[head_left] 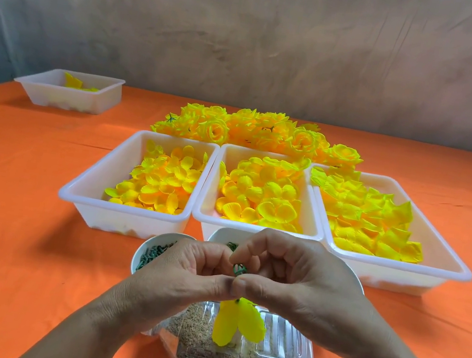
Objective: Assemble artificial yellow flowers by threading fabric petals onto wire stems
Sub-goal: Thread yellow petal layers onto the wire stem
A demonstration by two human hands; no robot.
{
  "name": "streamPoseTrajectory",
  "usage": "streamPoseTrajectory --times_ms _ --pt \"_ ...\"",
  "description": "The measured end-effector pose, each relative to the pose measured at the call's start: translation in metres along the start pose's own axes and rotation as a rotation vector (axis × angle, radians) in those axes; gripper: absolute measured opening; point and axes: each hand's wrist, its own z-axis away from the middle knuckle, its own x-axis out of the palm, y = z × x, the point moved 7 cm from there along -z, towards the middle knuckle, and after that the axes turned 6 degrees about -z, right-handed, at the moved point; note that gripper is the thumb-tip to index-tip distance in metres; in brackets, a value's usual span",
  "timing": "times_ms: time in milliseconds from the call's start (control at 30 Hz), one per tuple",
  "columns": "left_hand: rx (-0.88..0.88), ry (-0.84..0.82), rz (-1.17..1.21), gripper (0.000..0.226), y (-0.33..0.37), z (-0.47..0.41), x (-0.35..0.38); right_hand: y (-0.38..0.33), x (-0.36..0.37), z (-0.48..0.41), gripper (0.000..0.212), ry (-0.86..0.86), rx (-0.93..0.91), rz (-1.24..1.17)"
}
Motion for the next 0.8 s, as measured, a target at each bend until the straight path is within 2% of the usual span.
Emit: streamPoseTrajectory --times_ms 100,300,467,533,633,733,800 --pt "-0.012 -0.013 -0.021 0.037 -0.003 -0.001 -0.001 0.005 -0.001 0.000 0.021 0.005 0.023 0.047" --pt "-0.021 -0.026 -0.035 0.030 -0.001 0.002 -0.002 0.016 -0.002 -0.002 0.018 0.006 0.080 0.035" --pt "0.023 0.000 0.156 0.047 0.012 0.006 -0.007 0.030 -0.002 -0.002 0.023 -0.024 0.137 0.105" --pt "0.062 0.035 0.174 0.041 0.017 0.008 -0.009 0.036 -0.001 -0.002 0.022 -0.041 0.157 0.125" --pt "0.078 0.022 0.119 0.023 0.016 0.009 -0.005 0.040 -0.001 -0.001 0.018 -0.064 0.172 0.165" --pt "0.075 0.036 0.001 0.021 0.009 0.007 -0.004 0.043 -0.002 0.000 0.014 -0.082 0.192 0.174" --pt "0.091 0.057 -0.073 0.021 0.007 0.005 -0.005 0.045 -0.003 0.000 0.021 -0.087 0.203 0.188"
